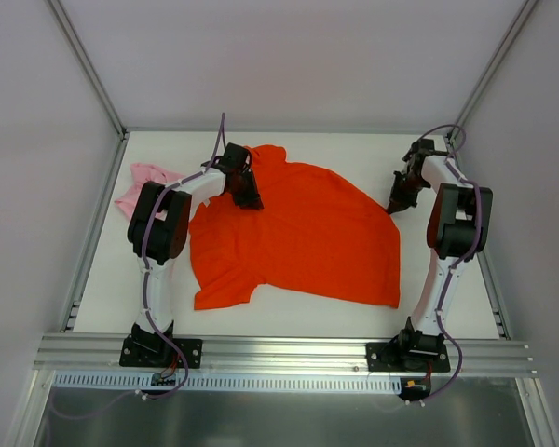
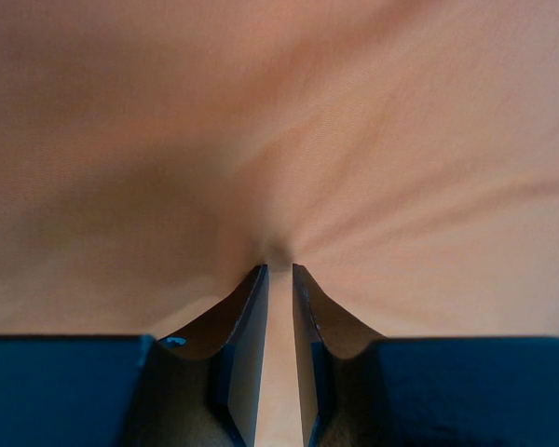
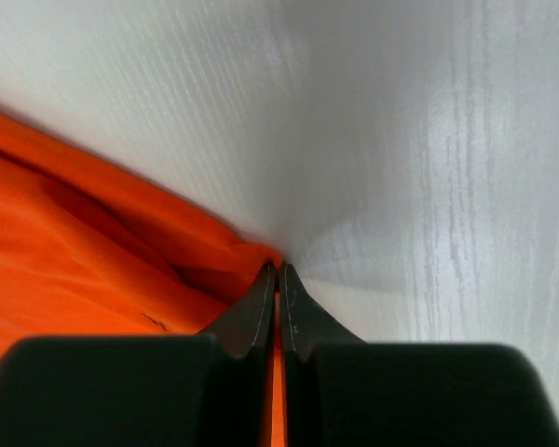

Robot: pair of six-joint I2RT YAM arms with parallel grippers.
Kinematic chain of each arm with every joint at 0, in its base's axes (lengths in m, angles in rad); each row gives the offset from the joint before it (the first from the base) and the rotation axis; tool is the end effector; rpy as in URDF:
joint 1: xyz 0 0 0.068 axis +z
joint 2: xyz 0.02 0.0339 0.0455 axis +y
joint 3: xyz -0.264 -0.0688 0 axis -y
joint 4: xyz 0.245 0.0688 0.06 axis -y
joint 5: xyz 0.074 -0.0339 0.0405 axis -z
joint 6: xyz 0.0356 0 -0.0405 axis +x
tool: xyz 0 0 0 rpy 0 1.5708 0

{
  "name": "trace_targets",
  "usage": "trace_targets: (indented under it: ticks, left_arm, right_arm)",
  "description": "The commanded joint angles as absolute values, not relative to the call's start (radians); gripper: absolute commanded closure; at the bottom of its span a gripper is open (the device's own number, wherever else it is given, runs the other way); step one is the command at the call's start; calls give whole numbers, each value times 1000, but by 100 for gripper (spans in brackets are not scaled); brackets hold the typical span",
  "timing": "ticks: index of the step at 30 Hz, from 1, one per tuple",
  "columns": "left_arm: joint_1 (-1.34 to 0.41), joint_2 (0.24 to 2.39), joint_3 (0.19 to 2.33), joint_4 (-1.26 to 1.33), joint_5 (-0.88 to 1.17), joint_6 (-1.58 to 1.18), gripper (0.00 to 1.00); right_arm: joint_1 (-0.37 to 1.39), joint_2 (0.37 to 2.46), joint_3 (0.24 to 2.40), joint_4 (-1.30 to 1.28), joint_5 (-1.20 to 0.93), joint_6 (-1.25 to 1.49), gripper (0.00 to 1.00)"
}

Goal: Fold and stack the t-shirts
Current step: Flatten out the tshirt

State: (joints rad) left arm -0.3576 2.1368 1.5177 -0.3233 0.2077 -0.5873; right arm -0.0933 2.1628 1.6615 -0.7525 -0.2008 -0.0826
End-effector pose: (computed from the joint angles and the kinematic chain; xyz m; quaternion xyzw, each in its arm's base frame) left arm 0.4282 -0.1679 0.1550 -0.0766 0.9434 -0.2277 0.2288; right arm 0.4437 -0.0344 0.1640 -0.0106 0.9826 0.0848 0.1651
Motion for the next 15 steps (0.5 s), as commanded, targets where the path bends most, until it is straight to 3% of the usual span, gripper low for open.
trace_targets:
  ticks: [1, 15]
  left_arm:
    - [-344, 2172, 1465, -454, 121, -552, 82]
    - [-342, 2145, 1457, -466, 120, -541, 82]
  right_arm:
    - [-83, 2066, 1690, -764, -120, -90, 99]
    - [-83, 1999, 1776, -747, -18, -94, 99]
